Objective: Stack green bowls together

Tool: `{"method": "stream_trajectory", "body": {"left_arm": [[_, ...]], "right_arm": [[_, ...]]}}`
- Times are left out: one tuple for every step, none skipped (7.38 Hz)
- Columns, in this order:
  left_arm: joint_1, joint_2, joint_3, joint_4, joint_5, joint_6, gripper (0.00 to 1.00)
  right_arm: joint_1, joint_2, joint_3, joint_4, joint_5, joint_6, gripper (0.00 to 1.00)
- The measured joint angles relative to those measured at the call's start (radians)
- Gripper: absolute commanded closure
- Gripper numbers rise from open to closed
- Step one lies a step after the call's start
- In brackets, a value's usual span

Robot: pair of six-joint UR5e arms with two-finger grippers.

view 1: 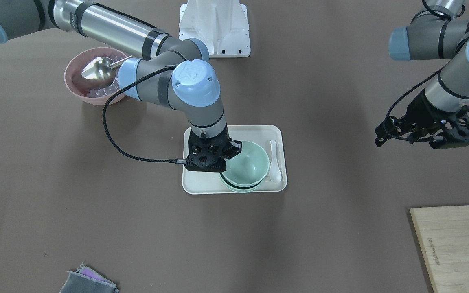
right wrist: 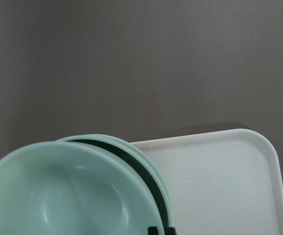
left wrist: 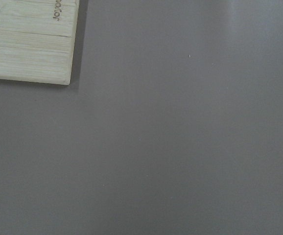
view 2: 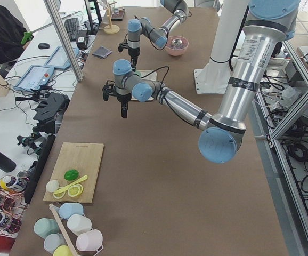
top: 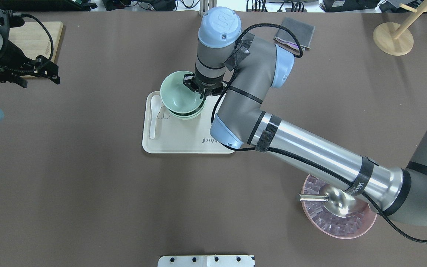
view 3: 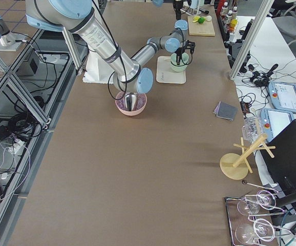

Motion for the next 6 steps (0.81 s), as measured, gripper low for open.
{"method": "stream_trajectory", "body": {"left_arm": [[0.0, 0.0, 0.001, 0.0, 0.0, 0.0, 0.02], [0.001, 0.0, 0.001, 0.0, -0.001, 0.0, 0.02], [0.001, 0.0, 0.002, 0.001, 0.0, 0.0, 0.02], [0.001, 0.0, 0.002, 0.001, 0.0, 0.0, 0.02], [0.001, 0.0, 0.002, 0.001, 0.0, 0.0, 0.02], [0.001, 0.0, 0.002, 0.002, -0.001, 0.0, 0.02]], "right_arm": [[0.0, 0.001, -0.003, 0.002, 0.0, -0.001, 1.0], [0.0, 0.002, -0.007, 0.005, 0.0, -0.001, 1.0], [0.0, 0.002, -0.008, 0.006, 0.0, 0.0, 1.0], [0.0, 0.004, -0.012, 0.008, 0.0, -0.001, 1.0], [0.0, 0.008, -0.023, 0.015, -0.001, -0.001, 1.0], [0.0, 0.012, -0.034, 0.023, -0.001, -0.001, 1.0]]}}
